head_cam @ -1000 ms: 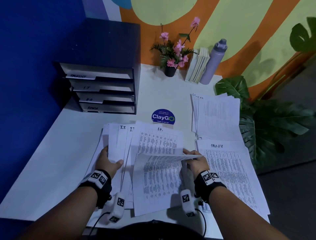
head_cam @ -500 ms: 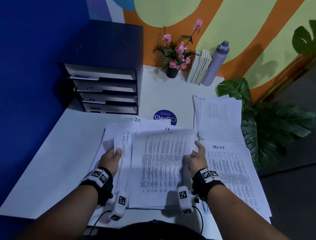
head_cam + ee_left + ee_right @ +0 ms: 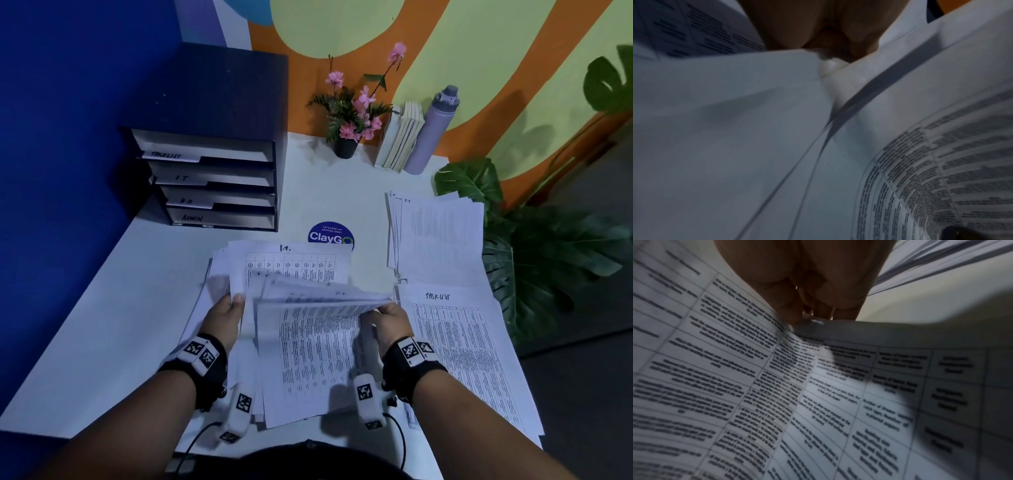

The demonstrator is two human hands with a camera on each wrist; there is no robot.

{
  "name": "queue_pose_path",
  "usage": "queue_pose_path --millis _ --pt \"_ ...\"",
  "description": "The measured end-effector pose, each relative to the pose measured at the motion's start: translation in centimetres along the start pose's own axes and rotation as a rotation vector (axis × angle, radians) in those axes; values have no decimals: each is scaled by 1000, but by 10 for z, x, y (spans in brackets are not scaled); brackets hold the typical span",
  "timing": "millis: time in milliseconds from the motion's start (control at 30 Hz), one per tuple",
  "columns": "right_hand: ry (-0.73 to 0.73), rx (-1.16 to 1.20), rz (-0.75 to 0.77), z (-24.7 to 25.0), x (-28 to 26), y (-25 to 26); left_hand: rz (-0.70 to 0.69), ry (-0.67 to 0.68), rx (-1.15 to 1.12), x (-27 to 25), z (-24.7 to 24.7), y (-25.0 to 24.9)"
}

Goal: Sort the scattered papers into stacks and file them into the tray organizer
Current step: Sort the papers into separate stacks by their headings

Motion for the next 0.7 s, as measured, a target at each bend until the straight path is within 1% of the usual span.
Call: queue_pose_path --millis 100,167,200,233,267,333,367,400,467,500,533,600,667,700 --pt "1 6 -20 -3 3 1 84 23 -18 -4 -3 -8" --pt "10 -18 -14 -5 7 2 137 53 -128 -12 -8 -17" --pt "7 -31 -5 -7 8 4 119 63 -193 -12 -12 -18" --pt "-1 -38 7 -8 9 6 64 64 -240 -14 -15 -21" --pt "-7 -37 13 -10 8 9 -30 79 -236 -20 -18 -27" --pt "-37 -29 16 -11 11 12 -231 141 -125 -27 -23 -35" --pt "-59 -51 17 -10 14 14 -284 169 -43 -31 -25 -40" --pt "-76 -88 15 -11 15 18 -324 170 41 -32 -27 -44" --pt "-65 -131 31 -12 16 26 -388 75 167 -29 -30 -55" --pt "-48 -143 44 -13 16 31 -400 12 163 -28 -29 -62" --pt "-34 -166 68 -14 12 37 -399 -61 124 -25 -29 -69" --pt "5 -264 90 -18 10 40 -382 -207 -51 -19 -23 -81" --pt "70 -251 13 -22 12 32 -361 -291 -240 -12 -18 -92" --pt "93 -182 -70 -24 8 27 -352 -308 -299 -10 -18 -96"
Point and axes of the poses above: each hand's wrist, its own x-axis towards the middle knuckle, its own z-axis out of the back of the hand, y = z × x, the point moved 1 cm from there along x, towards the middle knuckle, and after that the axes turned 3 degrees about -y, right-handed, at the moved point
